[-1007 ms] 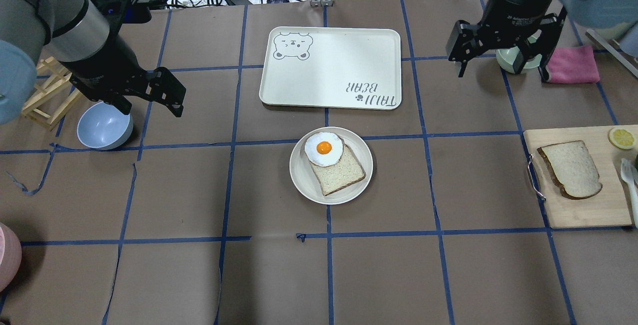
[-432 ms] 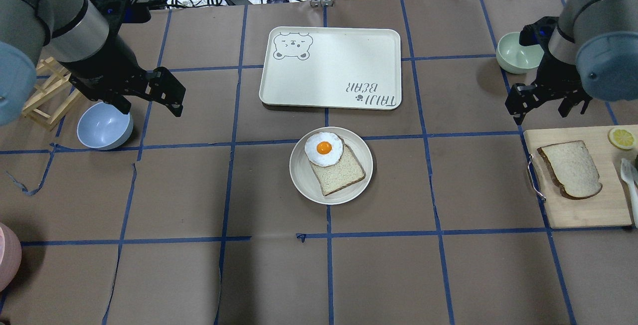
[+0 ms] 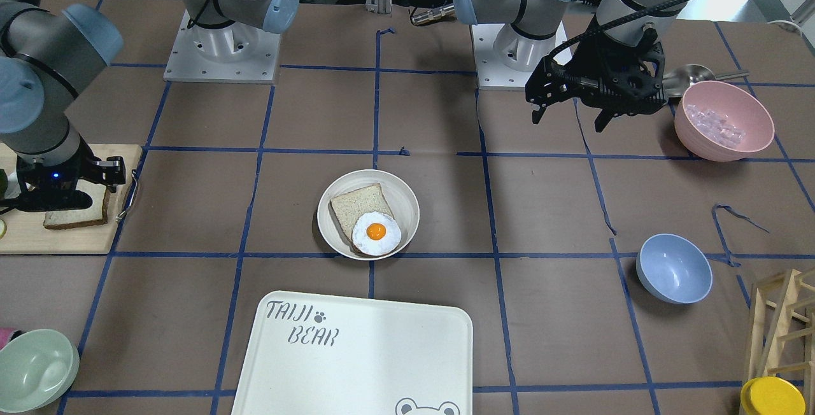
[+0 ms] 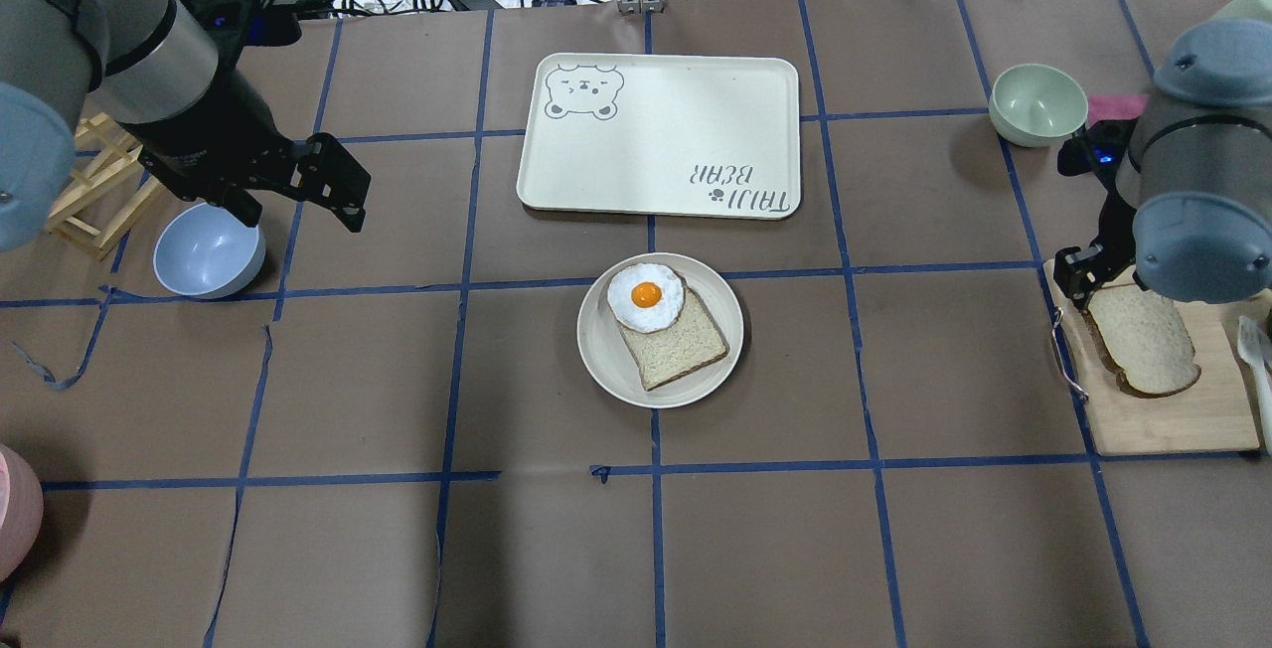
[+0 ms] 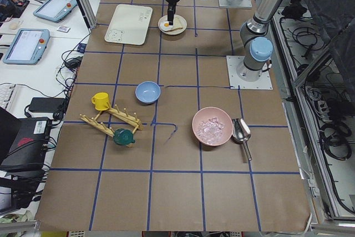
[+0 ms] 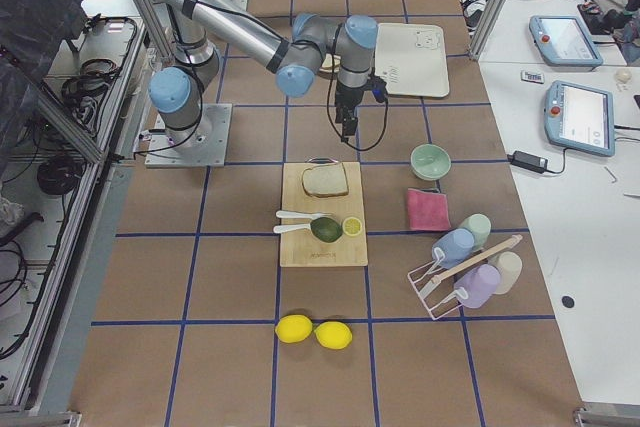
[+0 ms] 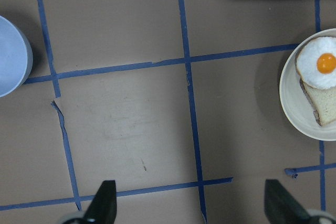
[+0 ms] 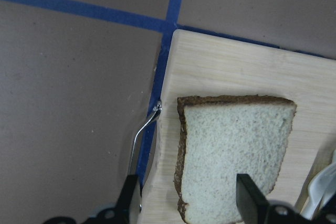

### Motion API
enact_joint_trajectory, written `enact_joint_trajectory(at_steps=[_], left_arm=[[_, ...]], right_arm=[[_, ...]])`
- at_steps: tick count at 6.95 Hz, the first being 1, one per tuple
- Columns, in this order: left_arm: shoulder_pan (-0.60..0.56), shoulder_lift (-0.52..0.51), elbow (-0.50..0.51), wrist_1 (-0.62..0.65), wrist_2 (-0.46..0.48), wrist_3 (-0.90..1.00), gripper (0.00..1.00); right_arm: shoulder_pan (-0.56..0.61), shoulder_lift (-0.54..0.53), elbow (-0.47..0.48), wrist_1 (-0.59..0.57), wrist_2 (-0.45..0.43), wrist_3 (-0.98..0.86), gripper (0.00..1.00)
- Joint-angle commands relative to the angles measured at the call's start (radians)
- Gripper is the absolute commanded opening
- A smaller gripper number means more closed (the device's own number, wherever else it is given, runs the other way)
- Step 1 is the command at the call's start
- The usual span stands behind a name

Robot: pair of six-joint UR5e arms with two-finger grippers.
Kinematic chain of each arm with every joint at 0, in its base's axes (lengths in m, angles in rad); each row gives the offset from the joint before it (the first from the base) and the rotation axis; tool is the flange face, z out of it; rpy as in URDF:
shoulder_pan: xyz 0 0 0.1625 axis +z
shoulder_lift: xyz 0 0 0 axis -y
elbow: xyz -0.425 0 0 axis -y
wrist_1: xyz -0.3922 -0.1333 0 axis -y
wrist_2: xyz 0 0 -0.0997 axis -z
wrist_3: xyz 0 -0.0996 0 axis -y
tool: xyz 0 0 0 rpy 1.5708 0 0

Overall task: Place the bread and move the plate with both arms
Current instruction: 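Move the right gripper down to the bread slice on the cutting board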

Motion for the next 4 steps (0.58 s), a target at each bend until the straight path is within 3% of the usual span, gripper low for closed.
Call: enact_joint_trajectory(at_steps=[1, 4], left_arm=[[0.000, -0.001, -0.001, 0.001, -0.006, 0.000, 1.00], [0.000, 0.001, -0.001, -0.001, -0.004, 0.000, 1.00]], right_arm=[[-0.014, 0.011, 0.103, -0.098, -0.053, -0.052, 0.59], [-0.014, 0.025, 0.135, -0.199, -0.090, -0.121, 0.56]])
